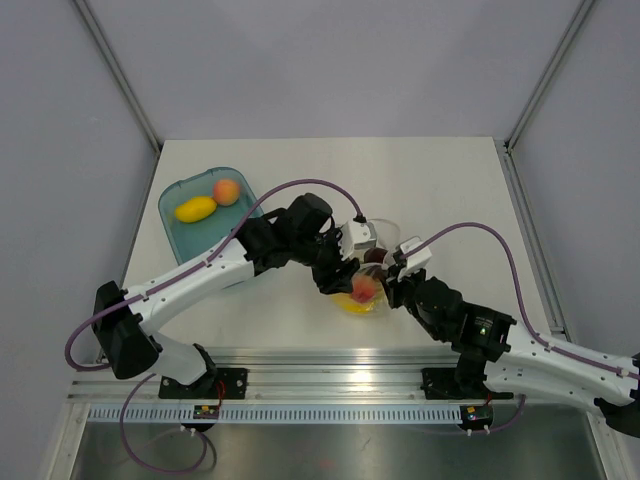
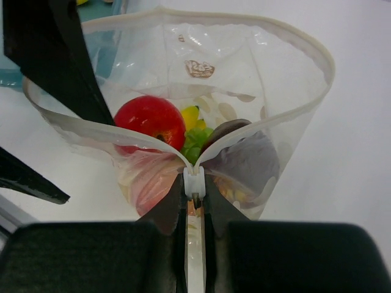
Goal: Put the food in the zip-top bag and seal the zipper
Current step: Adjust the zipper food storage bag at the center of the board.
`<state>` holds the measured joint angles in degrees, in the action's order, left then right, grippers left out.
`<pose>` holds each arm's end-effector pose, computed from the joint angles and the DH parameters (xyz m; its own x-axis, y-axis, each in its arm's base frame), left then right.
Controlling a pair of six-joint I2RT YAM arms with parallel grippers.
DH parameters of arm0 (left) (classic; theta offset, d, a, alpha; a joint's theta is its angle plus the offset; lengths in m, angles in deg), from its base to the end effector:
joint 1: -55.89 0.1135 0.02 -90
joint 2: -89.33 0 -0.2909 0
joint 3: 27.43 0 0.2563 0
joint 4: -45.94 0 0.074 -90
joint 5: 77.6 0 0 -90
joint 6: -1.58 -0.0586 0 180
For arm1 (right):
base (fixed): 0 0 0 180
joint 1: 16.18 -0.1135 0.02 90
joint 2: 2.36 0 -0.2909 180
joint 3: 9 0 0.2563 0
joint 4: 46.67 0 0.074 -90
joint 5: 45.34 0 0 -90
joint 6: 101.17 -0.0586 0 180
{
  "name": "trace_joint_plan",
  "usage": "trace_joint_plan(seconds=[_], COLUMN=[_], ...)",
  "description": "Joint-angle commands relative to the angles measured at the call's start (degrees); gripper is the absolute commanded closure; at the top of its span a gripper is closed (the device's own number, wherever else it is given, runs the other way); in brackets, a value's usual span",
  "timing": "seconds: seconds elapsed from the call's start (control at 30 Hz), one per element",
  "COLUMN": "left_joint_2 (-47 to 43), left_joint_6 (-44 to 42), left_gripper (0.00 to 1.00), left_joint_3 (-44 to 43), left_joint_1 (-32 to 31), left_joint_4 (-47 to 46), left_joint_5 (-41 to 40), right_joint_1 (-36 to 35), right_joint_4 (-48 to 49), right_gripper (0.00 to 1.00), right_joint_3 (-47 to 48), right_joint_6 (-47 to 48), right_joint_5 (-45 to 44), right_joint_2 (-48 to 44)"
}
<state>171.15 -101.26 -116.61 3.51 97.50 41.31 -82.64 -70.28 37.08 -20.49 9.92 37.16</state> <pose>0.1745 -0.2728 0.3469 -0.2138 0.5961 -0.7739 0.9769 0.1306 -0.1693 0.0973 0.1398 0.2921 -0.2023 -0.1312 -0.9705 -0.5097 0.8603 -0.0100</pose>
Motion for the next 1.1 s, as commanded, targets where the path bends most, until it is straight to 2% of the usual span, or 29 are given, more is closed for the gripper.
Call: trace_joint_plan(seconds=[0.0,0.17,0.27,0.33,0.37,0.47,0.63,0.73,0.83,0.9,0.97,1.07], left_joint_2=[-2.5,-5.2,-5.1,-4.0,-3.6,-1.4,-1.9,-3.1,-4.6,-5.4,-5.6,-4.7], left_joint_6=[-2.5,0.6,3.2,5.0,6.1,7.0,7.3,10.0,17.5,25.2,29.3,30.2], left_gripper=[0.44,0.47,0.49,0.49,0.49,0.49,0.49,0.49,0.49,0.48,0.48,0.44], left_joint_3=[1.0,3.6,4.3,4.2,3.9,1.8,-0.5,-0.8,-1.0,-1.2,-2.7,-5.1], left_joint_1=[0.3,0.3,0.3,0.3,0.3,0.3,1.1,4.6,11.3,16.5,19.1,19.1], left_joint_4=[-0.3,-5.1,-8.6,-10.5,-11.9,-12.1,-11.4,-11.9,-14.3,-14.7,-13.2,-9.3], left_joint_5=[-5.5,-8.2,-7.8,-7.0,-6.9,-7.5,-9.2,-7.6,-3.0,-2.8,-3.6,-9.0], right_joint_1=[4.7,13.6,19.0,25.3,27.8,31.6,33.8,35.8,36.2,36.3,36.3,36.2], right_joint_4=[4.0,9.4,17.5,21.5,22.2,25.7,27.1,28.2,27.9,27.7,27.8,28.1], right_gripper=[1.0,1.0,1.0,1.0,1.0,1.0,1.0,1.0,1.0,1.0,1.0,1.0], right_joint_3=[0.4,0.9,1.0,2.2,2.8,3.4,2.3,1.3,1.2,1.0,0.6,0.3], right_joint_6=[1.9,5.7,11.1,12.2,12.0,14.5,19.1,19.5,19.1,18.6,18.2,17.4], right_joint_5=[2.6,12.1,18.6,23.9,30.2,38.2,39.9,42.3,44.5,46.1,47.2,47.6], right_joint_2=[0.0,5.9,10.8,14.5,15.6,17.9,16.3,15.1,14.8,14.5,14.3,13.8])
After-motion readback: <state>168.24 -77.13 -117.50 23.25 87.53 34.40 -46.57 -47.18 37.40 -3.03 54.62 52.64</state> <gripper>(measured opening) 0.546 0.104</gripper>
